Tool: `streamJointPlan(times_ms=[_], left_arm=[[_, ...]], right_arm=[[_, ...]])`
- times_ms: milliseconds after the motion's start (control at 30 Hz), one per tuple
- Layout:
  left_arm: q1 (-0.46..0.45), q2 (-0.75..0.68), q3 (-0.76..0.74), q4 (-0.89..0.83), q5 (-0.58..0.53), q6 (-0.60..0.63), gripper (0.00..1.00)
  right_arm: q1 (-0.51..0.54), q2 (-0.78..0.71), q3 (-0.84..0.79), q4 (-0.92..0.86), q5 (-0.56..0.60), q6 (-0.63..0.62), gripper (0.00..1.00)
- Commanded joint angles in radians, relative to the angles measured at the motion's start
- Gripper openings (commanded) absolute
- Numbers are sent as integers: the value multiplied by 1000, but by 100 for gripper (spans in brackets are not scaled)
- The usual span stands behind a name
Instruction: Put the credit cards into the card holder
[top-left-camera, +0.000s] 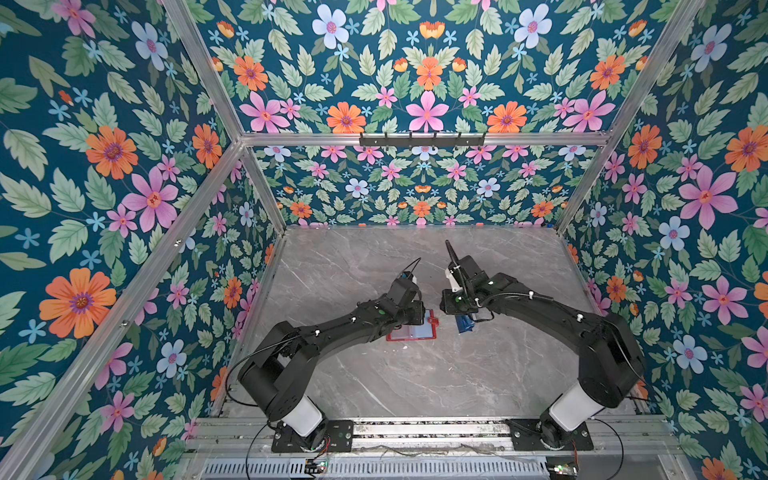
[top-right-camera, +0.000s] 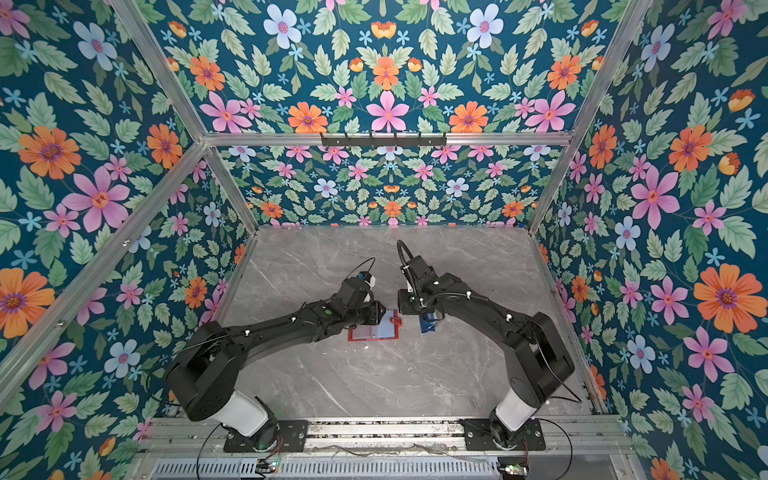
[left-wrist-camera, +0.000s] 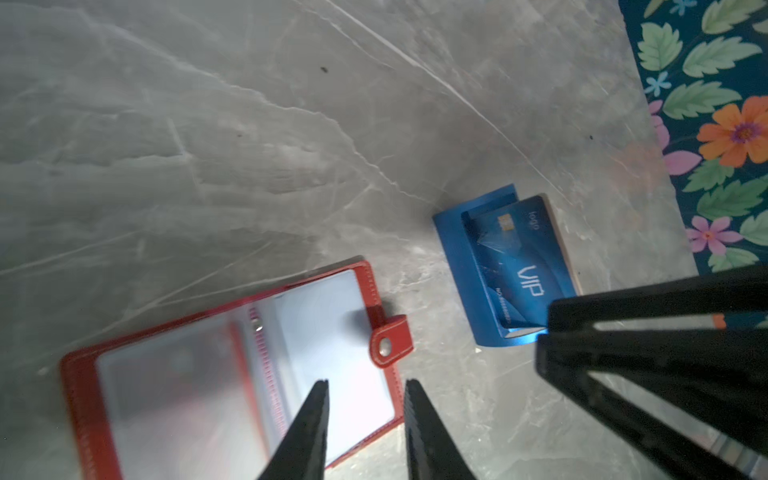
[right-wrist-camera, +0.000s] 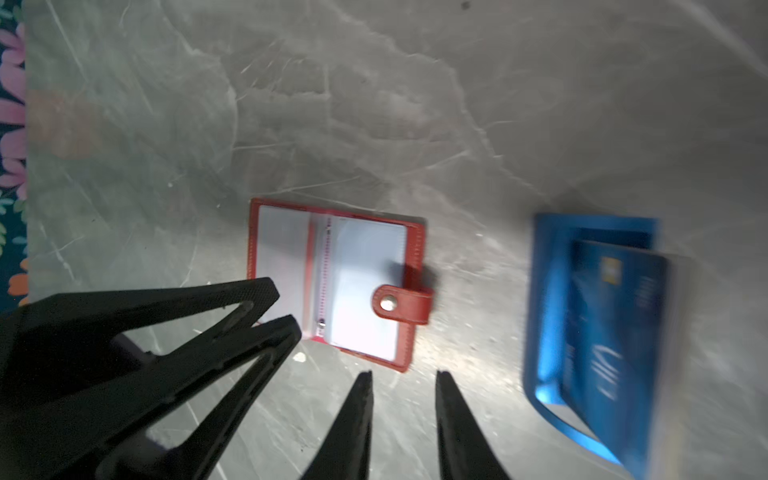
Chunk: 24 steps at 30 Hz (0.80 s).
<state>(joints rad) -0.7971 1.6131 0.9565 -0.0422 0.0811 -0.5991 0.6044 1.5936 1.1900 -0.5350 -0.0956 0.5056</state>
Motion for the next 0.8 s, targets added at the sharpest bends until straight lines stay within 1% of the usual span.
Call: streamJointPlan(times_ms=[0,100,167,333,433,533,767], left_arm=[[-25,59,74,-24,41,19,34],[-53,128,153,-23,70,18,35],[-67,174,200,-21,95,15,36],[-74,276,283,-15,141,-19,37],[-75,314,308,-5,156,-37,38],[-75,340,316,19,175,-55,38],[-74,390,321,67,210,-80,38]], right_arm=[[-34,-54,-28,-77,68,-42,30],[-81,-100,-58,-92,72,-62,31],[-113,-123,-82,-87,52,-78,32],[-174,-120,-109,-83,7,-111,38],[-186,-91,-109,-76,-25,-131,41],[-186,-58,-99,-80,-32,-141,43],[-186,-8,-83,-83,-23,-157,44]])
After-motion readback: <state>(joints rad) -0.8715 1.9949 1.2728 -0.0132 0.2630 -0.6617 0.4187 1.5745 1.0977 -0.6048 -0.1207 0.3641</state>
